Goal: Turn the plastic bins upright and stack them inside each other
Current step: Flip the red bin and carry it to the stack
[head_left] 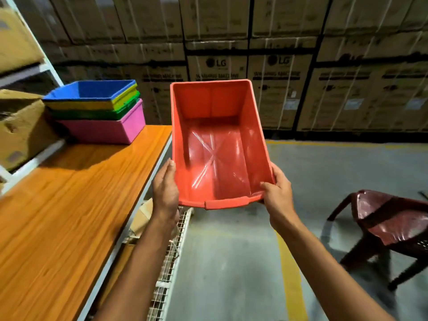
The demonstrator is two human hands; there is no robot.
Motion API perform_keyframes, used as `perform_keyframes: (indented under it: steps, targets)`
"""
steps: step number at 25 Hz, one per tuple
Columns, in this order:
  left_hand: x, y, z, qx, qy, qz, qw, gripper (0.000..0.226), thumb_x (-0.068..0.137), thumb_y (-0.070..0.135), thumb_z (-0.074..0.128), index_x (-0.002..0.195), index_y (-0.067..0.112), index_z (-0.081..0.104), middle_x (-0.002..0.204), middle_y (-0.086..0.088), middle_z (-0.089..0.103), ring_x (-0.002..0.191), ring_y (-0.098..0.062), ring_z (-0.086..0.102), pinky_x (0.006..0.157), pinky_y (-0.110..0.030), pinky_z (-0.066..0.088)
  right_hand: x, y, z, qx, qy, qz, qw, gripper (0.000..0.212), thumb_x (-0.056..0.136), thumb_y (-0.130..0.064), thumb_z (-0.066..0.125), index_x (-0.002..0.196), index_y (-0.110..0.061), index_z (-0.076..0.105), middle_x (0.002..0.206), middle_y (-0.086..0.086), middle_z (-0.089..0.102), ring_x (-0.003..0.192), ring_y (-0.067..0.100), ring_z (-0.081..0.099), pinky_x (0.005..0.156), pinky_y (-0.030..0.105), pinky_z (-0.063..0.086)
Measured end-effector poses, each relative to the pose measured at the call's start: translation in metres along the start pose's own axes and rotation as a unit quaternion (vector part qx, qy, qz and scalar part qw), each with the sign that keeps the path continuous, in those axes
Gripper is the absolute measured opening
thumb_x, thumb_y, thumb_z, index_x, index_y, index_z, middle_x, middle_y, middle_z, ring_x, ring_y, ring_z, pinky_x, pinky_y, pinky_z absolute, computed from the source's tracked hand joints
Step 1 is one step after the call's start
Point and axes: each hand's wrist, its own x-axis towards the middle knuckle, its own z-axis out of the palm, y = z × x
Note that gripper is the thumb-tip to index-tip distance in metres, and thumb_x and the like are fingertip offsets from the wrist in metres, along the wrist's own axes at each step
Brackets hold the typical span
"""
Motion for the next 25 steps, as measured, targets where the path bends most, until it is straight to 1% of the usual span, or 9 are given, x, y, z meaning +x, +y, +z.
perform_keyframes:
  steps: [3,7,10,12,14,16,19,22,25]
  targets:
    - [0.083,0.003,0.019,-0.011,0.029,0.071,0.997,0.037,0.097,0.028,0.05,0.125,0.008,0.063,0.126,-0.006,0.067,0.123,-0.018,0.06,0.107,-0.039,0.045,0.088,-0.014,0.036,0.024,-0.035,-0.02,0.999,0.06,0.074,0.015,0.044,0.108,-0.028,0.068,0.102,0.006,0.073,0.093,0.025,0.067,0.076,0.035,0.054]
    - [0.171,0.016,0.043,0.008,0.106,0.132,0.986,0.062,0.084,0.044,0.059,0.133,0.005,0.057,0.136,-0.01,0.06,0.13,-0.021,0.054,0.113,-0.046,0.038,0.206,-0.031,0.087,0.058,-0.109,-0.05,0.991,0.053,0.069,0.002,0.049,0.104,-0.033,0.068,0.106,0.007,0.072,0.095,0.026,0.066,0.078,0.035,0.051]
    - [0.23,0.037,0.065,0.004,0.165,0.185,0.969,0.05,0.09,0.038,0.055,0.129,0.007,0.061,0.132,-0.009,0.063,0.127,-0.023,0.056,0.112,-0.046,0.04,0.291,-0.054,0.137,0.083,-0.201,-0.061,0.974,0.057,0.08,0.013,0.044,0.111,-0.029,0.066,0.107,0.007,0.072,0.092,0.022,0.066,0.066,0.024,0.053]
    - [0.267,0.058,0.078,-0.003,0.214,0.217,0.953,0.04,0.095,0.03,0.054,0.126,0.008,0.063,0.126,-0.008,0.067,0.122,-0.02,0.06,0.107,-0.041,0.045,0.34,-0.076,0.171,0.094,-0.265,-0.066,0.957,0.058,0.083,0.017,0.043,0.112,-0.027,0.066,0.105,0.007,0.072,0.088,0.02,0.065,0.062,0.021,0.052]
    - [0.29,0.075,0.086,-0.021,0.254,0.237,0.938,0.03,0.099,0.019,0.051,0.126,0.012,0.062,0.119,0.0,0.069,0.113,-0.009,0.064,0.097,-0.025,0.051,0.376,-0.094,0.202,0.09,-0.322,-0.081,0.939,0.058,0.085,0.016,0.044,0.117,-0.027,0.066,0.109,0.013,0.072,0.089,0.023,0.066,0.066,0.026,0.052]
    - [0.309,0.09,0.087,-0.015,0.284,0.266,0.921,0.029,0.1,0.011,0.047,0.124,0.019,0.061,0.119,0.005,0.07,0.11,-0.005,0.064,0.091,-0.018,0.052,0.409,-0.111,0.24,0.094,-0.381,-0.089,0.916,0.059,0.085,0.016,0.045,0.114,-0.03,0.067,0.109,0.012,0.073,0.09,0.024,0.066,0.07,0.03,0.051]
    - [0.336,0.107,0.077,0.021,0.315,0.297,0.901,0.03,0.099,0.01,0.047,0.121,0.022,0.063,0.115,0.011,0.072,0.107,-0.002,0.065,0.087,-0.016,0.053,0.437,-0.122,0.295,0.107,-0.455,-0.093,0.879,0.057,0.088,0.016,0.045,0.11,-0.031,0.068,0.102,0.002,0.076,0.089,0.02,0.068,0.073,0.032,0.055]
    - [0.367,0.118,0.061,0.044,0.346,0.321,0.88,0.028,0.097,0.009,0.048,0.113,0.025,0.065,0.106,0.016,0.074,0.104,0.001,0.066,0.089,-0.015,0.052,0.455,-0.119,0.345,0.13,-0.498,-0.088,0.853,0.053,0.089,0.016,0.046,0.114,-0.025,0.065,0.098,-0.001,0.075,0.084,0.011,0.07,0.069,0.024,0.057]
    - [0.4,0.12,0.041,0.054,0.36,0.344,0.865,0.031,0.095,0.014,0.05,0.121,0.023,0.062,0.111,0.013,0.073,0.11,-0.006,0.065,0.093,-0.02,0.052,0.474,-0.115,0.398,0.138,-0.518,-0.085,0.84,0.046,0.082,0.0,0.055,0.119,-0.025,0.064,0.105,-0.002,0.075,0.092,0.013,0.068,0.078,0.03,0.056]
